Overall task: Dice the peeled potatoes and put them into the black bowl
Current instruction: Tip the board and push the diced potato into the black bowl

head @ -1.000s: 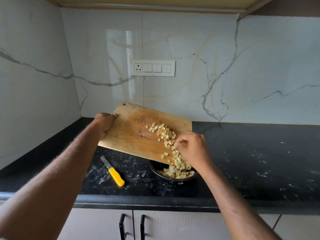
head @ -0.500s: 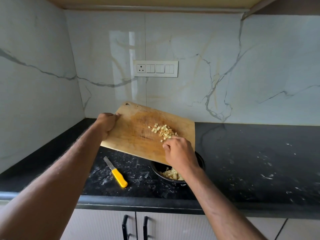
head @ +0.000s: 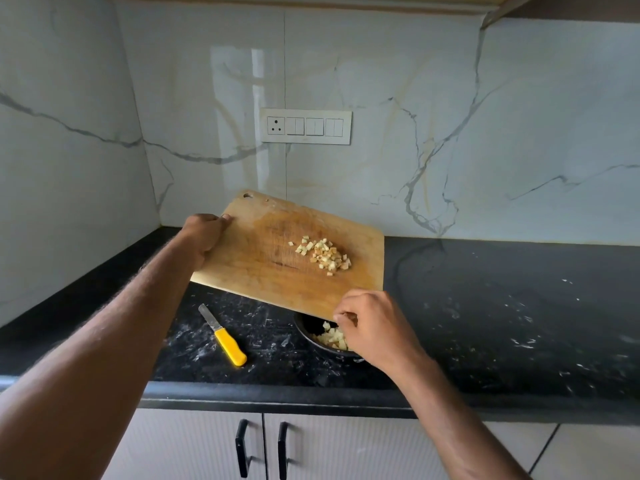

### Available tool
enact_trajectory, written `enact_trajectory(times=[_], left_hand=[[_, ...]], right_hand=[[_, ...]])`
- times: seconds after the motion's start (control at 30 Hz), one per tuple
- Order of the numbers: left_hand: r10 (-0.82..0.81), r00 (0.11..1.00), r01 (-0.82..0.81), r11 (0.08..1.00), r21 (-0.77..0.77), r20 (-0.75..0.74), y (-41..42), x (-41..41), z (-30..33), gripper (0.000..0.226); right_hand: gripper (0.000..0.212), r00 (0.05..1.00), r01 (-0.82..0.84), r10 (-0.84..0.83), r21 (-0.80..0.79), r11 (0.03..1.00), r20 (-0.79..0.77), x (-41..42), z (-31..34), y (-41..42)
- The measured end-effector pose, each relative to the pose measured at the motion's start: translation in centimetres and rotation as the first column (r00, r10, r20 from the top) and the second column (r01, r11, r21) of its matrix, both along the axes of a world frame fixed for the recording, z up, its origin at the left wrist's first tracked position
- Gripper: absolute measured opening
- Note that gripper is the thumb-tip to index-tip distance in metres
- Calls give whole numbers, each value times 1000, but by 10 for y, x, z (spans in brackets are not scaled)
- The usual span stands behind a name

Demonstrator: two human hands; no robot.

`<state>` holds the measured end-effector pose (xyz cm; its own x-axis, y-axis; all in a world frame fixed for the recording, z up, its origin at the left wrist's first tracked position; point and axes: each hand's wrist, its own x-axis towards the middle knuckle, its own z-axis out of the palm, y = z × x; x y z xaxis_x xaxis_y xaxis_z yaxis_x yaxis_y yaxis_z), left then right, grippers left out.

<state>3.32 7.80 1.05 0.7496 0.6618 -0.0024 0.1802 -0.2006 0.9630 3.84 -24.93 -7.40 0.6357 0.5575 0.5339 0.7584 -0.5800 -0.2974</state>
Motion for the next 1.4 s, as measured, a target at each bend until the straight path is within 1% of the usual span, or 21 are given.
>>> enact_trajectory(times=[0.07, 0.1, 0.13, 0.2, 0.3, 0.37, 0.43, 0.47, 0.53, 0.63, 0.67, 0.73, 0.8, 0.87, 0.93, 1.03, 1.1, 1.17, 1.2, 1.27, 1.4], left_hand=[[-7, 1000, 7, 1000, -19, 4, 1, 1, -2, 41], [-9, 1000, 9, 1000, -29, 6, 1, 0, -3, 40], [-5, 1000, 5, 999, -33, 3, 3, 0, -4, 40], [3, 1000, -3, 999, -35, 1, 5, -1, -6, 41], [13, 1000, -12, 999, -39, 8, 5, -1, -5, 41], [10, 1000, -10, 999, -43, 7, 3, -1, -4, 42], [2, 1000, -1, 999, -53, 8, 1, -3, -4, 41], [3, 1000, -3, 998, -58, 10, 1, -3, -4, 41], [1, 1000, 0, 998, -67, 14, 0, -3, -4, 40], [1, 1000, 0, 998, -69, 16, 2, -4, -3, 40], [3, 1000, -2, 998, -70, 19, 3, -4, -3, 41], [3, 1000, -2, 998, -66, 22, 3, -5, -3, 41], [0, 1000, 1, 997, -72, 22, 0, -5, -4, 40], [-10, 1000, 11, 997, -74, 19, -1, -5, -4, 39], [-11, 1000, 12, 997, -80, 17, -2, -3, -4, 40], [-13, 1000, 14, 997, -80, 19, -1, 0, -5, 40], [-19, 999, 21, 996, -86, 25, 0, 1, -5, 39], [-18, 1000, 20, 995, -93, 21, 1, 2, -6, 38], [-14, 1000, 16, 995, -99, 19, 2, 2, -7, 38], [-8, 1000, 10, 994, -113, 25, 4, 4, -9, 37], [-16, 999, 20, 991, -132, 31, 6, 5, -13, 38]], right_hand=[[9, 998, 44, -37, 167, 985, -46, 2, 8, -7], [9, 994, 95, -83, 195, 976, -68, 6, 10, -11], [9, 990, 132, -119, 169, 977, -81, 8, 11, -14], [18, 985, 156, -151, 53, 986, -86, 7, 9, -15], [28, 990, 69, -77, -71, 995, -115, -5, 1, -10], [28, 991, 38, -45, -61, 997, -129, -10, -2, -7], [22, 993, 80, -80, -6, 997, -85, -9, -3, -4], [25, 994, 90, -90, 9, 996, -66, -10, -1, -3], [33, 997, 36, -40, -50, 998, -72, -12, 2, -2], [24, 992, -56, 37, -156, 986, -122, -19, 2, 0], [21, 991, -49, 30, -150, 988, -130, -19, 5, 1], [19, 991, -6, 0, -46, 999, -134, -14, 14, 6], [15, 998, 14, -6, 116, 993, -68, 4, 28, 15], [17, 999, -20, 12, 182, 983, 46, 32, 42, 31], [26, 992, -38, 23, 125, 991, 124, 57, 54, 53], [37, 991, -58, 60, -22, 998, 116, 79, 59, 94], [39, 990, -75, 87, -110, 991, 111, 88, 54, 116], [38, 986, -38, 66, -175, 984, 155, 96, 48, 125], [35, 979, 0, 38, -185, 983, 202, 99, 45, 124], [28, 970, 53, -18, -142, 988, 242, 102, 40, 116], [23, 974, 65, -46, -81, 995, 220, 98, 35, 91]])
